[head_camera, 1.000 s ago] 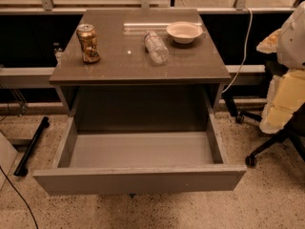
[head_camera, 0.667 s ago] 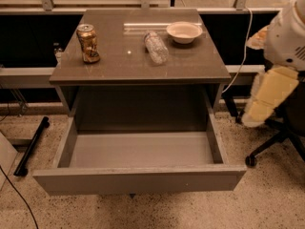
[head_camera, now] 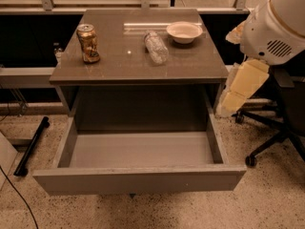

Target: Place orange can into top drawer

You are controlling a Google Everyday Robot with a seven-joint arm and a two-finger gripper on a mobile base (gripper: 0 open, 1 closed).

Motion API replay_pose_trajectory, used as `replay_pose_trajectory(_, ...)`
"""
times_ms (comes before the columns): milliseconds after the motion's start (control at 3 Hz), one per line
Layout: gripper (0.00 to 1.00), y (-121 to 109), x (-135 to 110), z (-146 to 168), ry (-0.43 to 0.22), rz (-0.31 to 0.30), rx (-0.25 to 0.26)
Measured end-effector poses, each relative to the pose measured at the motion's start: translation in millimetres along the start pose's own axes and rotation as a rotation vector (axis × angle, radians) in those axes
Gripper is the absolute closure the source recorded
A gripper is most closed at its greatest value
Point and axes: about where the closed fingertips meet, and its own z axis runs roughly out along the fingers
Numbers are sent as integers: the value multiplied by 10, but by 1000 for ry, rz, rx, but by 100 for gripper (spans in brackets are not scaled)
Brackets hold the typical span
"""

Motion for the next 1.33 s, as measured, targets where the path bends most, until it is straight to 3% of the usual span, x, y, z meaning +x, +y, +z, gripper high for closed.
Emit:
replay_pose_trajectory(333, 0, -38, -173, 164, -84, 43, 17)
replay_pose_trajectory(1000, 0, -499, -1152, 776, -343, 21, 9)
replay_pose_trajectory(1333, 0, -783, -1809, 1151, -445, -27, -36)
